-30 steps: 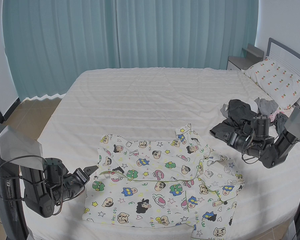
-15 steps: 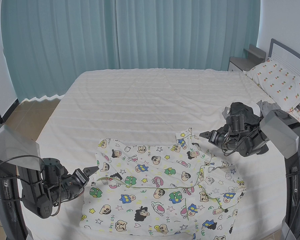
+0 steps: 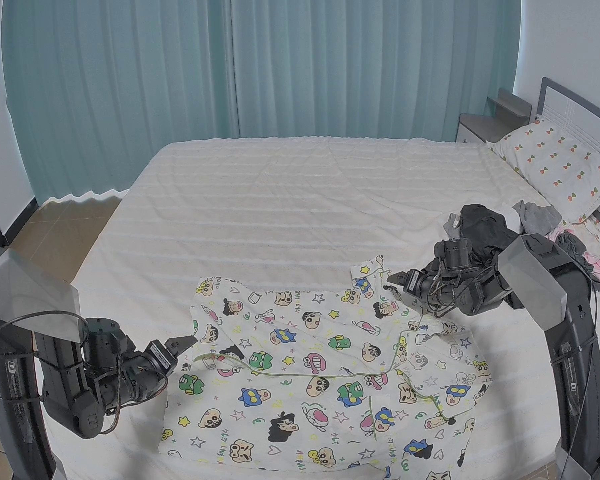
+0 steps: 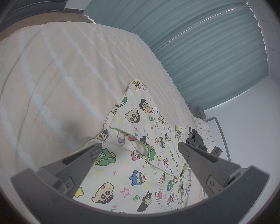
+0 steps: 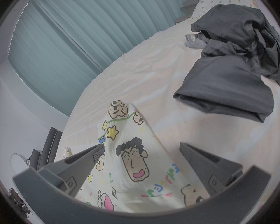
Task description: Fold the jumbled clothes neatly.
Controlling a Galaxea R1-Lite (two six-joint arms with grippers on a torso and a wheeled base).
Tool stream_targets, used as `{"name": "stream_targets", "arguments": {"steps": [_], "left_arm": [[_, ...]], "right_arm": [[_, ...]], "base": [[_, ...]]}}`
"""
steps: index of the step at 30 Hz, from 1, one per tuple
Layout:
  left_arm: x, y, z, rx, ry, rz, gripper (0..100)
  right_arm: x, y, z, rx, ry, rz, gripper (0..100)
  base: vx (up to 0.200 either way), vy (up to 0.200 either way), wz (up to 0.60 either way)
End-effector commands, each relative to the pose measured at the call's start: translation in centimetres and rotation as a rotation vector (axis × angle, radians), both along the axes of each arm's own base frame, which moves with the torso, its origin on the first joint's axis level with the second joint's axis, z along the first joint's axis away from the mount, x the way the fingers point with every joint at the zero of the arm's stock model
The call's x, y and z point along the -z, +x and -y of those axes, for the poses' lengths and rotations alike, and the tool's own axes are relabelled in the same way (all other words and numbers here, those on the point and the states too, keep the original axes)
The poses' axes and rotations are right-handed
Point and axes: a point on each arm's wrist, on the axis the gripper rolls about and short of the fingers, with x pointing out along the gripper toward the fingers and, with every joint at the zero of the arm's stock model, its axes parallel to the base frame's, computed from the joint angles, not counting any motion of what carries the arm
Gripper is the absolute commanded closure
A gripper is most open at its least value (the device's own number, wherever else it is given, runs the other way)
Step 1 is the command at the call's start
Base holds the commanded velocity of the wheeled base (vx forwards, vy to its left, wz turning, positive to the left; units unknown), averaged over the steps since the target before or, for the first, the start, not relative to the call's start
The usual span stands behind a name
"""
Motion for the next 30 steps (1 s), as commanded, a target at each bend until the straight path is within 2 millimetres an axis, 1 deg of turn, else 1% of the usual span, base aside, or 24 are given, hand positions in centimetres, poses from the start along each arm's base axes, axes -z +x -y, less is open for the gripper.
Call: {"name": "stream_targets", "arguments": {"steps": [1,3,4,6,9,11,16,17,20,23,24,27,30], "left_arm": [[-0.1,0.0,0.0,-0.001,-0.002,0.011,0],[0.0,0.0,0.0,-0.005,-0.003,0.008,0],[0.0,0.0,-0.1,-0.007,-0.003,0.008,0],[0.0,0.0,-0.1,-0.011,-0.006,0.006,0],[0.0,0.0,-0.1,-0.011,-0.007,0.006,0],[0.0,0.0,-0.1,-0.011,-0.007,0.006,0],[0.0,0.0,-0.1,-0.011,-0.007,0.004,0],[0.0,0.0,-0.1,-0.011,-0.007,0.006,0],[0.0,0.0,-0.1,-0.012,-0.008,0.005,0],[0.0,0.0,-0.1,-0.027,0.0,0.007,0],[0.0,0.0,-0.1,-0.031,0.002,0.007,0],[0.0,0.0,-0.1,-0.03,0.003,0.007,0],[0.0,0.0,-0.1,-0.03,0.003,0.007,0]], "right_arm": [[1.7,1.1,-0.8,-0.012,-0.001,-0.02,0],[2.0,1.6,-0.9,-0.011,-0.002,-0.036,0],[2.1,1.8,-0.9,-0.007,-0.003,-0.036,100],[2.0,2.3,-0.9,0.003,0.009,-0.028,100],[1.9,2.5,-1.0,0.046,0.065,-0.038,100],[1.8,2.5,-1.0,0.05,0.071,-0.039,100],[1.3,2.7,-0.2,0.071,0.082,-0.029,100],[0.7,2.8,0.3,0.096,0.083,-0.019,100],[0.4,2.9,0.8,0.126,0.088,-0.014,100],[-1.8,3.1,2.5,0.224,0.142,0.007,100],[-2.1,3.0,3.0,0.24,0.152,0.006,100],[-2.4,2.7,3.7,0.254,0.156,-0.003,100],[-2.4,2.6,4.0,0.259,0.156,0.0,100]], "base": [[0.0,0.0,0.0],[0.0,0.0,0.0],[0.0,0.0,0.0],[0.0,0.0,0.0],[0.0,0.0,0.0],[0.0,0.0,0.0],[0.0,0.0,0.0],[0.0,0.0,0.0],[0.0,0.0,0.0],[0.0,0.0,0.0],[0.0,0.0,0.0],[0.0,0.0,0.0],[0.0,0.0,0.0]]}}
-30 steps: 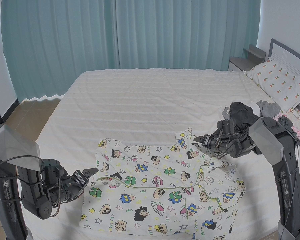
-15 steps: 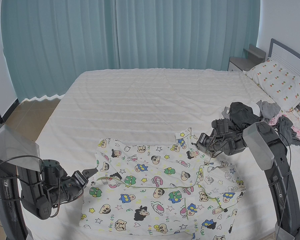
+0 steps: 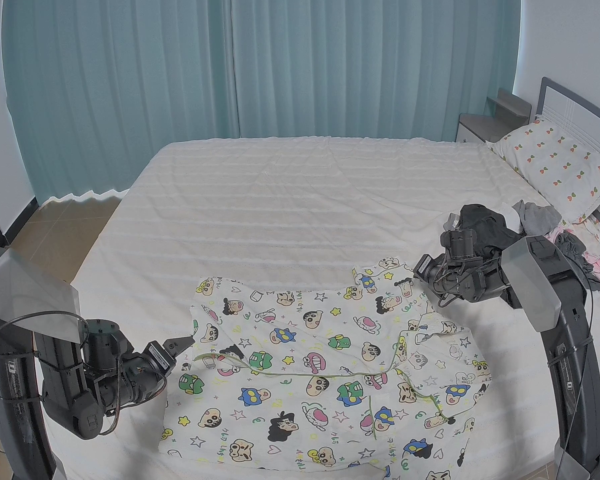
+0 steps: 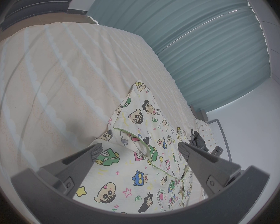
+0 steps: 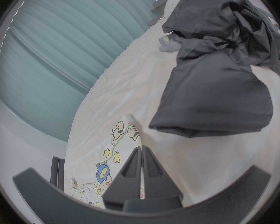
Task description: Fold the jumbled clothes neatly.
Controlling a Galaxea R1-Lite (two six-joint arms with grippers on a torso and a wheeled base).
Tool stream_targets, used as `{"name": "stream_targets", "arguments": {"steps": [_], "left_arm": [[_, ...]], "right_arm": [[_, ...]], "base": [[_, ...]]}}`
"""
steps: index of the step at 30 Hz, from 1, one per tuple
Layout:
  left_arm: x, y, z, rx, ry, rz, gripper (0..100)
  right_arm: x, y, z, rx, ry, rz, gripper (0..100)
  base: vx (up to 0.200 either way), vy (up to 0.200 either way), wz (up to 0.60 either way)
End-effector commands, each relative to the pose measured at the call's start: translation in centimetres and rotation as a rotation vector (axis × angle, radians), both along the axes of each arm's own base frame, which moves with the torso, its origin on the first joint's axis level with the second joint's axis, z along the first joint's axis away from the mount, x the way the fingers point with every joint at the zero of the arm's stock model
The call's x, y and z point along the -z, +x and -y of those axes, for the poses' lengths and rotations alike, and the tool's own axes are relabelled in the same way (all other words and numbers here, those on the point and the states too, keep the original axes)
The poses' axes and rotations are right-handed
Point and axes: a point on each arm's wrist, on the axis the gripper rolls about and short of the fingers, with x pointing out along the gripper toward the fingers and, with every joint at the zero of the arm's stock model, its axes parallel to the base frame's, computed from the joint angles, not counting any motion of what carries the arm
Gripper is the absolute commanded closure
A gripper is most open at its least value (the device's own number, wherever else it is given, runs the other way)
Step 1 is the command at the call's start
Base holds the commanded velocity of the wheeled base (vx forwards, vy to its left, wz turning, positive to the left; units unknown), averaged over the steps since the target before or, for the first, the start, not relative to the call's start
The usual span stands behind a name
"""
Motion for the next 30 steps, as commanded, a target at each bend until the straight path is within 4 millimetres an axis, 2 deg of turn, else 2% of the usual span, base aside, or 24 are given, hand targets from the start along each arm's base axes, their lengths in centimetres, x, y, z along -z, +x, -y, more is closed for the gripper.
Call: {"name": "stream_targets", "arguments": {"steps": [1,9,10,14,15,16,18,20,23,24,25,26,27,30], "left_arm": [[-0.1,0.1,0.0,-0.002,-0.001,0.016,0],[-0.1,0.1,0.1,0.002,-0.002,0.016,0],[-0.1,0.1,0.1,0.001,-0.002,0.016,0],[-0.1,0.1,0.1,0.002,-0.003,0.016,0],[-0.1,-0.2,0.2,0.005,-0.003,0.01,0],[-0.2,-0.2,0.2,0.006,-0.003,0.01,0],[-0.2,-0.5,0.4,0.018,-0.002,0.0,0],[-0.2,-0.9,0.6,0.029,0.0,-0.009,0],[-0.2,-1.5,0.9,0.043,0.003,-0.027,0],[-0.2,-1.6,0.8,0.043,0.003,-0.028,0],[-0.4,-1.9,0.9,0.047,0.003,-0.027,0],[-0.6,-2.0,0.9,0.049,0.003,-0.025,0],[-0.7,-2.4,0.9,0.053,0.002,-0.032,0],[-0.9,-3.0,0.9,0.058,0.005,-0.04,0]], "right_arm": [[-1.5,0.0,1.0,0.025,0.002,0.023,100],[-1.0,-0.4,1.1,0.025,-0.001,0.002,100],[-1.1,-0.4,1.2,0.027,0.003,0.001,0],[-2.7,-1.2,1.6,0.036,0.004,0.001,0],[-4.6,-3.2,2.0,0.026,0.009,-0.022,0],[-4.8,-3.5,2.0,0.023,0.009,-0.025,0],[-6.1,-5.8,2.0,0.003,0.015,-0.05,0],[-7.3,-8.9,2.0,-0.017,0.021,-0.058,0],[-8.0,-14.0,2.0,-0.042,0.012,-0.058,0],[-8.2,-14.5,2.0,-0.045,0.008,-0.056,0],[-8.2,-17.6,2.3,-0.067,-0.022,-0.056,0],[-8.3,-19.2,2.4,-0.084,-0.043,-0.052,0],[-8.1,-21.9,2.6,-0.114,-0.079,-0.053,0],[-7.8,-25.7,2.9,-0.158,-0.097,-0.06,0]], "base": [[0.0,0.0,0.0],[0.0,0.0,0.0],[0.0,0.0,0.0],[0.0,0.0,0.0],[0.0,0.0,0.0],[0.0,0.0,0.0],[0.0,0.0,0.0],[0.0,0.0,0.0],[-0.067,0.0,0.0],[-0.2,0.0,0.0],[-0.2,0.0,0.0],[-0.2,0.0,0.0],[-0.2,0.0,0.0],[-0.2,0.0,0.0]]}}
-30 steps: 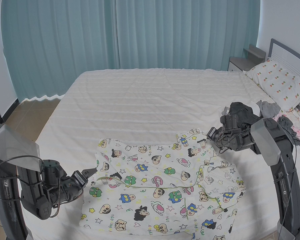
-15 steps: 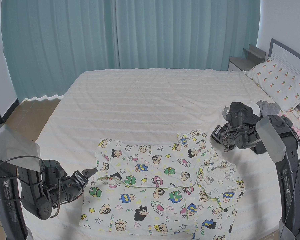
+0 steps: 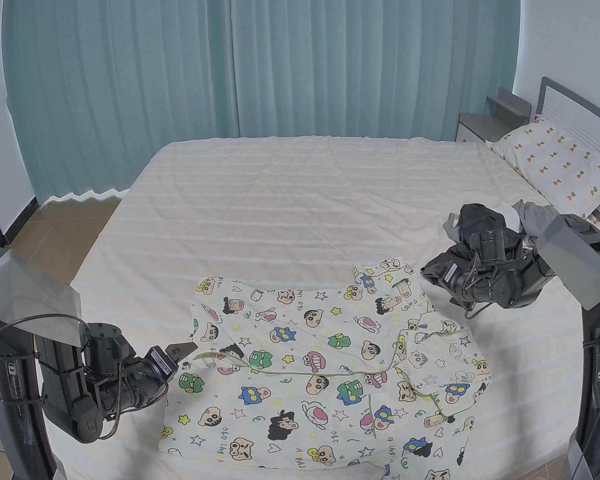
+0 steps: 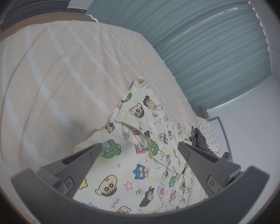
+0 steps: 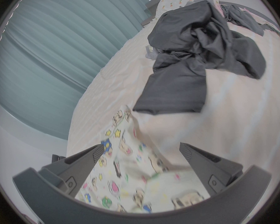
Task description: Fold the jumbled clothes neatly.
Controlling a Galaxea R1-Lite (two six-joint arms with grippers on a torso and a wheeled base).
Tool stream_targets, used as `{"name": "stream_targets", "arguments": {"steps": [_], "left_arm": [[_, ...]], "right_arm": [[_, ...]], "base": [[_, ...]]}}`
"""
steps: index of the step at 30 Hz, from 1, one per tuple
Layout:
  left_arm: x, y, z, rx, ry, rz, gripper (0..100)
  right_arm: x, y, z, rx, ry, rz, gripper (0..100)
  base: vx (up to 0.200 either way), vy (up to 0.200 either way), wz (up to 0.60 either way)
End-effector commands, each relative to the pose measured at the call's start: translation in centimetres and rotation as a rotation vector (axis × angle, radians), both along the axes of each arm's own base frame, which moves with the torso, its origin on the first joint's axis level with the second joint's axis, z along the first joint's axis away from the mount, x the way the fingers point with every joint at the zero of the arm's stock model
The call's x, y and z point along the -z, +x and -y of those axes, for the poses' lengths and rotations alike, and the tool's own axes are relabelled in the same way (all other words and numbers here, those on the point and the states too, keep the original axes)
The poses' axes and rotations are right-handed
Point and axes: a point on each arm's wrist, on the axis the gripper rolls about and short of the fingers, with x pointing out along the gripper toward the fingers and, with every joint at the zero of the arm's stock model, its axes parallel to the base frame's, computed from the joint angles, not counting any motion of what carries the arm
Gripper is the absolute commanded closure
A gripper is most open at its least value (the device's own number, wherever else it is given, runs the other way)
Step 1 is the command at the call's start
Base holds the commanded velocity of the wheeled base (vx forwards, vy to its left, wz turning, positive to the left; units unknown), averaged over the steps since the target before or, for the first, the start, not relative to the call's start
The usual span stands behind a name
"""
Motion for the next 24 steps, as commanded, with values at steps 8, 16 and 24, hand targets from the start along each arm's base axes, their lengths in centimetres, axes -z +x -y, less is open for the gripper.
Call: {"name": "stream_targets", "arguments": {"steps": [8,16,24], "left_arm": [[-1.8,-3.2,0.2,0.044,0.005,-0.01,0],[-1.1,-3.2,0.0,0.085,0.078,-0.015,0],[-0.4,-3.3,0.1,0.095,0.089,-0.046,0]], "right_arm": [[-2.7,-21.9,1.0,-0.254,-0.008,-0.013,0],[-0.8,-24.5,1.0,-0.441,-0.069,-0.098,0],[2.0,-24.8,0.0,-0.567,-0.124,-0.166,0]], "base": [[-0.2,0.0,0.0],[-0.2,0.0,0.0],[-0.075,0.0,0.0]]}}
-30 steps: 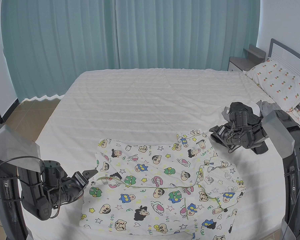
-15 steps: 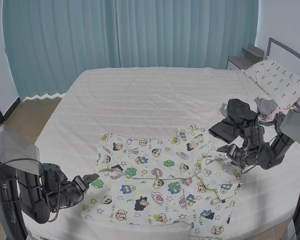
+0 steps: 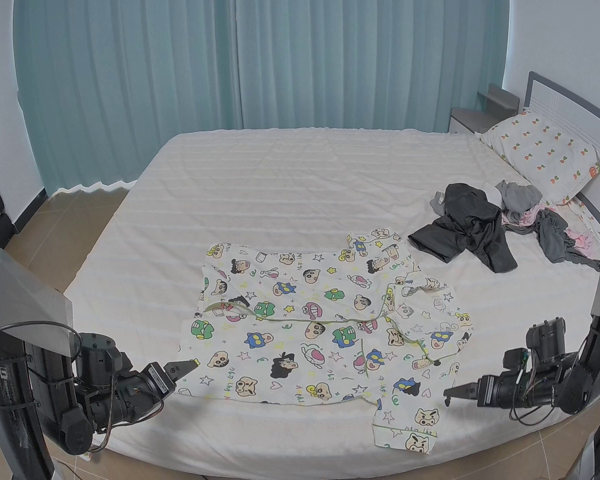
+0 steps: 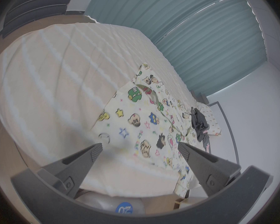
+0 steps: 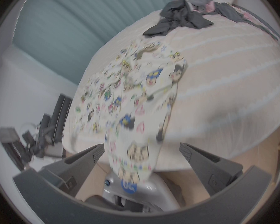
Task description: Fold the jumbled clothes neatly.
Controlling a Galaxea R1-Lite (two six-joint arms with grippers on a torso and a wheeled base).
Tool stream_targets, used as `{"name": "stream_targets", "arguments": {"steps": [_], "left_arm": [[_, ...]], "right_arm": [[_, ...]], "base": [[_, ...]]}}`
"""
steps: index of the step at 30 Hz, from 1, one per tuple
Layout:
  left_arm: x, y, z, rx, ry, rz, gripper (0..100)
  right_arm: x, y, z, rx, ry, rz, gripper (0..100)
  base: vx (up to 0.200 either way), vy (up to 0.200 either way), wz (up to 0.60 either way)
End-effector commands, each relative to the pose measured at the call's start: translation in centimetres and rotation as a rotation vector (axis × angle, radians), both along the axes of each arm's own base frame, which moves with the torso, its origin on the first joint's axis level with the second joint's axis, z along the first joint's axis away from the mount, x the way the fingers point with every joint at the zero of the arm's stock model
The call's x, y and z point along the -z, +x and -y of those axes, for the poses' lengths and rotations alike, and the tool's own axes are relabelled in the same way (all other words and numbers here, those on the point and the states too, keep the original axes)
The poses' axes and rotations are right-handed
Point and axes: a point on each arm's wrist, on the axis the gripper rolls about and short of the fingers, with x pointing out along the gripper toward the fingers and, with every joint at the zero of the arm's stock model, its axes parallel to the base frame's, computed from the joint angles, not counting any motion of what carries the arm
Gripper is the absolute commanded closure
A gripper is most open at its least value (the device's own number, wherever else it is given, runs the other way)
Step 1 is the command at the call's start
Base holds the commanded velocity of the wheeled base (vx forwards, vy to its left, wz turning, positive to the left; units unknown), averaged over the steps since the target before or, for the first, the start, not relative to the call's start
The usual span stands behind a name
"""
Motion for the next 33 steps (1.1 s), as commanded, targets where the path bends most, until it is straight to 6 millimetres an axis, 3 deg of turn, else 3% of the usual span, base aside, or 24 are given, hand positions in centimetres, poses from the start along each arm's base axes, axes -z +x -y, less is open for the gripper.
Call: {"name": "stream_targets", "arguments": {"steps": [1,7,10,12,22,33], "left_arm": [[0.3,-0.4,0.0,0.017,0.015,-0.013,0],[0.7,-0.1,0.1,0.011,0.021,-0.018,0],[1.0,0.2,0.1,0.008,0.024,-0.021,0],[1.0,0.2,0.1,0.008,0.024,-0.021,0],[1.2,0.2,0.1,0.008,0.025,-0.027,0],[1.2,0.2,0.1,0.005,0.024,-0.029,0]], "right_arm": [[1.8,-1.2,-0.9,-0.079,0.003,-0.054,0],[4.1,-0.1,-2.8,-0.083,0.03,-0.002,0],[6.3,0.0,-4.4,-0.061,-0.074,-0.01,0],[6.7,-0.2,-4.9,-0.049,-0.101,-0.014,0],[6.7,0.1,-6.1,-0.04,-0.061,-0.008,0],[6.6,1.2,-7.1,0.089,0.004,0.009,0]], "base": [[0.0,0.0,0.0],[0.0,0.0,0.0],[0.0,0.0,0.0],[0.0,0.0,0.0],[0.0,0.0,0.0],[0.0,0.0,0.0]]}}
